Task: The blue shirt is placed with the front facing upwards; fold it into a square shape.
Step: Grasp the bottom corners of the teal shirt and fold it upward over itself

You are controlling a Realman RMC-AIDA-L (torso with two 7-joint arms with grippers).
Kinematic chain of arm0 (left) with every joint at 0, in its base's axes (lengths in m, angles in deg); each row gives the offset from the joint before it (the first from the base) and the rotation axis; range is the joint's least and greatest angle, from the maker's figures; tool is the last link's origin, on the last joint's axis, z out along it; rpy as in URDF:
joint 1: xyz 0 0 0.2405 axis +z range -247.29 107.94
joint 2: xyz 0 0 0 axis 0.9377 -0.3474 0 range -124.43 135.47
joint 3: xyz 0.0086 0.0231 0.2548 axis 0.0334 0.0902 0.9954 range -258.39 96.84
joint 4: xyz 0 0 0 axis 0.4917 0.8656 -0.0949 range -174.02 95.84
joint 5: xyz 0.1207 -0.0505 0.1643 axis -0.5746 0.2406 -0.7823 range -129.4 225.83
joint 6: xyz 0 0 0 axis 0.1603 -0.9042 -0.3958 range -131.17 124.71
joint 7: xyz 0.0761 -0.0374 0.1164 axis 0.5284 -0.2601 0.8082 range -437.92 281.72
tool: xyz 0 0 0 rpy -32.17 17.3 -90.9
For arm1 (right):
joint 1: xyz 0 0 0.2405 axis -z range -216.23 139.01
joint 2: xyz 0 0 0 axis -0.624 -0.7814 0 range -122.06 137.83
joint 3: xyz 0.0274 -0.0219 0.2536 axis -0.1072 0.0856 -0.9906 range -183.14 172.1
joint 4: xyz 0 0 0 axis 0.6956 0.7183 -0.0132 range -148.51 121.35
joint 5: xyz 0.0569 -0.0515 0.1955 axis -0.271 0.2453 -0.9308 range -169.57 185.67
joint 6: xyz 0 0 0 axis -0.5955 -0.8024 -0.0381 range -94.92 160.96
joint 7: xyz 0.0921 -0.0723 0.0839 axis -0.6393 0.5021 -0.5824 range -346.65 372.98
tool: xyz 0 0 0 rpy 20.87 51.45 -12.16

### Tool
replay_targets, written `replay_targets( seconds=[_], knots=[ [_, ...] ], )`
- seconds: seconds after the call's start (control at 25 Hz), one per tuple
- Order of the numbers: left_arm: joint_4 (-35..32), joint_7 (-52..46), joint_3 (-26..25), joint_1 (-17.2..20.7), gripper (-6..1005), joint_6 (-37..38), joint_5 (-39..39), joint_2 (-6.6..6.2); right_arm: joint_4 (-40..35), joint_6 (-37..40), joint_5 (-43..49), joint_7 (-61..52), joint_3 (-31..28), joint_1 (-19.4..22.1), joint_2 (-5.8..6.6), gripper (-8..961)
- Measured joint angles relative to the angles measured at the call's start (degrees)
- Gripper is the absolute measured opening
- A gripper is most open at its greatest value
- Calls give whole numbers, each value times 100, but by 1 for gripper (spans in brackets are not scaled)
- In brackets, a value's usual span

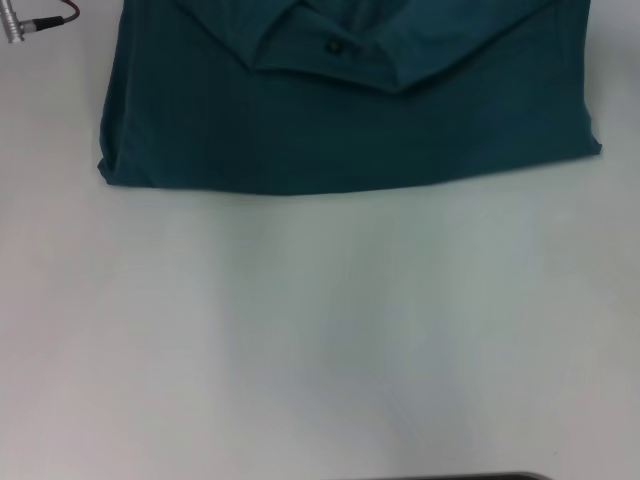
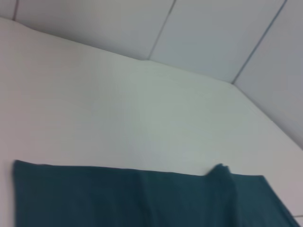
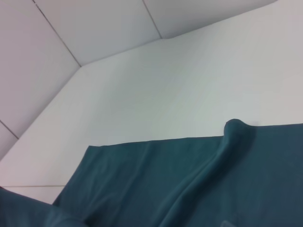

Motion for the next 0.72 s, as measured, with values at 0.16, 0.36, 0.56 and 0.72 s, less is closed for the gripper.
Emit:
replay_targets(
  seconds=[0.16, 0.36, 0.56, 0.72],
  knots=[
    [-47, 74, 36, -14, 63, -164, -5, -11, 25, -192, -3, 12, 165, -6, -3, 42],
    [-218, 242, 40, -57, 63, -320, 13, -2, 145, -483, -2, 11, 337, -43, -17, 43],
    [-406, 352, 40, -185, 62, -502, -2, -10, 179, -790, -2, 11, 665, -68, -55, 43],
    [-423, 421, 84, -200, 62, -582, -2, 12, 182, -962, 9, 10, 867, -71, -87, 44]
  ],
)
